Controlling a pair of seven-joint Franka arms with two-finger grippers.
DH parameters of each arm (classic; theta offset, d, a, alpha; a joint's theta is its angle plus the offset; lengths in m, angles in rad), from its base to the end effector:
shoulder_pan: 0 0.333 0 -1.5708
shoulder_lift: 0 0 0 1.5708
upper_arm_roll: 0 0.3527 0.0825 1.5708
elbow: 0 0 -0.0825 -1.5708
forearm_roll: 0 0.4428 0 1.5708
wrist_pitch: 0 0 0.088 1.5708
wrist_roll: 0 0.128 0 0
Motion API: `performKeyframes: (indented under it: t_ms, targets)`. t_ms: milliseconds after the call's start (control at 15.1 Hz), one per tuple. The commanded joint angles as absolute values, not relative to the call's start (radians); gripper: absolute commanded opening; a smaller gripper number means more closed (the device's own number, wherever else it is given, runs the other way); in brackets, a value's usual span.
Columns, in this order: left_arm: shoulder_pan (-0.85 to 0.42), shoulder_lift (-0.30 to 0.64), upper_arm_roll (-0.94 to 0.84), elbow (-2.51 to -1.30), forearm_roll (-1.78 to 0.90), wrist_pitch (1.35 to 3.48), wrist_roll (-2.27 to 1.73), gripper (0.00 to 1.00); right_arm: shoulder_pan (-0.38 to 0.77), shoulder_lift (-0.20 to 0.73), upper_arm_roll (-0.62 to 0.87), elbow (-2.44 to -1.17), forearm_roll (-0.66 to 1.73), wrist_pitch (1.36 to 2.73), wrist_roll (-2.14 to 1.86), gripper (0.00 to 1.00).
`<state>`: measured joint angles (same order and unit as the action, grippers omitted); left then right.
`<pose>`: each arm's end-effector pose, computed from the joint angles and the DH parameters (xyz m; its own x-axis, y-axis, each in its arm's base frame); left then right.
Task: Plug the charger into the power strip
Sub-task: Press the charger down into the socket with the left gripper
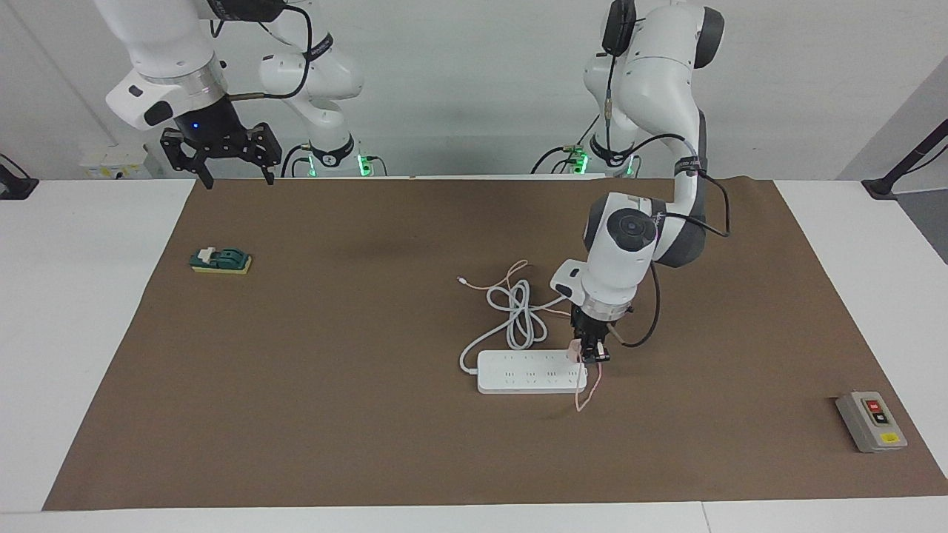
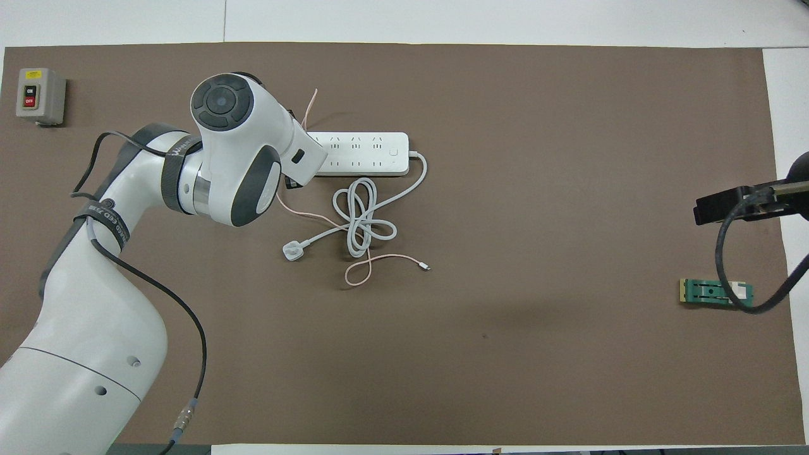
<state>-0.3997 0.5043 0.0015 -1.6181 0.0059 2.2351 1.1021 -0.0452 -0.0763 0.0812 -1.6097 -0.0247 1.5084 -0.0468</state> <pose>0.7051 -0.2964 0.3229 0.0644 -0.9969 0.0457 -0.9923 -0.0688 -0.1029 0.5793 0.0195 0.6597 0.9964 0.0807 -0.0266 0.0815 -0.9962 0.0296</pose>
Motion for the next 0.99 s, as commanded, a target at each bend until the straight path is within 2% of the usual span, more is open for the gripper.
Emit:
performKeyframes:
  t_ms: [0,926]
  targets:
    - [-0.406,0.474,0.005,-1.669,0.028,2.238,1.068,0.00,-0.049,-0.081,0.087,-1.605,-0.011,1.502,-0.025,1.00]
    - [-0.414,0.479,-0.002,-1.661,-0.002,2.279,1.035,0.00,-0.051,-0.083,0.087,-1.609,-0.011,1.502,-0.029,1.00]
